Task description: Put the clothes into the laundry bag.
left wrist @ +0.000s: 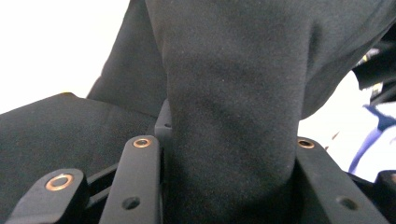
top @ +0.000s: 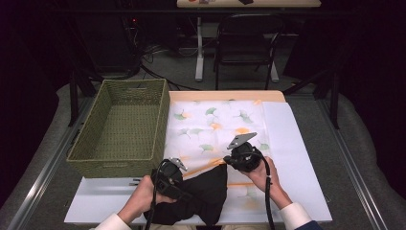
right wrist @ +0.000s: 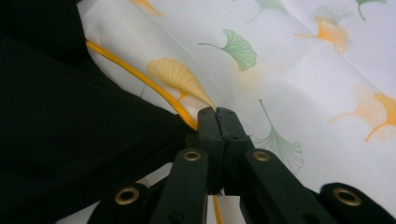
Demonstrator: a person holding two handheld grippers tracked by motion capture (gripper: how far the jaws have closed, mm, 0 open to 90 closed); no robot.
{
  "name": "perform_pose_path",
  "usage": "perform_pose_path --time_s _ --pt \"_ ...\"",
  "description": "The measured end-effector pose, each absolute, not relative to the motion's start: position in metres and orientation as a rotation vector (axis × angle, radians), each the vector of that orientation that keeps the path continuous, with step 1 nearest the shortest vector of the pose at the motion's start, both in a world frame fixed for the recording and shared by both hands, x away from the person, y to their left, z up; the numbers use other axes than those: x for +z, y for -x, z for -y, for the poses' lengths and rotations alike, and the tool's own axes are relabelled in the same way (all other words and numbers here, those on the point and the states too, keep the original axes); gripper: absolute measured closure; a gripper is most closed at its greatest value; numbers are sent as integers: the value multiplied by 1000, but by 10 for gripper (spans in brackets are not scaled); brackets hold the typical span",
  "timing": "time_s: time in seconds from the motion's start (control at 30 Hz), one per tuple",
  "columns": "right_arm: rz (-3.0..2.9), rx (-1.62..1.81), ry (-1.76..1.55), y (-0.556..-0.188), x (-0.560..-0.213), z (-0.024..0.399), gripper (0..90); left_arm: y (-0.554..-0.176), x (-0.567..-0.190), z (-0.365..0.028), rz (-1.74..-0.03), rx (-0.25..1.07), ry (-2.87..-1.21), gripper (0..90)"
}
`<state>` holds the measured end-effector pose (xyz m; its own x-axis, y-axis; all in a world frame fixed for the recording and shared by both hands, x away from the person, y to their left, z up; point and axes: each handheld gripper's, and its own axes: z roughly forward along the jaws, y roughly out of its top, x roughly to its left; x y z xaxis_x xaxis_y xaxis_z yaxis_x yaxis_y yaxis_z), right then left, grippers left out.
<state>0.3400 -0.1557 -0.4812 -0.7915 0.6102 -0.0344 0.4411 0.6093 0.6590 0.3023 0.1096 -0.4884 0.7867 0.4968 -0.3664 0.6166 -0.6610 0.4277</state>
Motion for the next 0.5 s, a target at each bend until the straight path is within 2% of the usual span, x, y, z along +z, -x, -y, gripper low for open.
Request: perform_pose_path --time_s 0.13,0.2,0.3,0.5 --pt "-2552 992 -875 -338 -470 160 898 -307 -483 -109 -885 -279 -2398 617" --pt "-2553 992 -885 -338 -471 160 898 -308 -491 -104 -906 -244 -2446 608" --pt "-2561 986 -878 -339 -472 160 898 -309 -504 -102 -926 -275 -2452 596" --pt "-2555 1015 -878 -336 -466 160 899 -311 -495 -100 -961 -244 -2428 610"
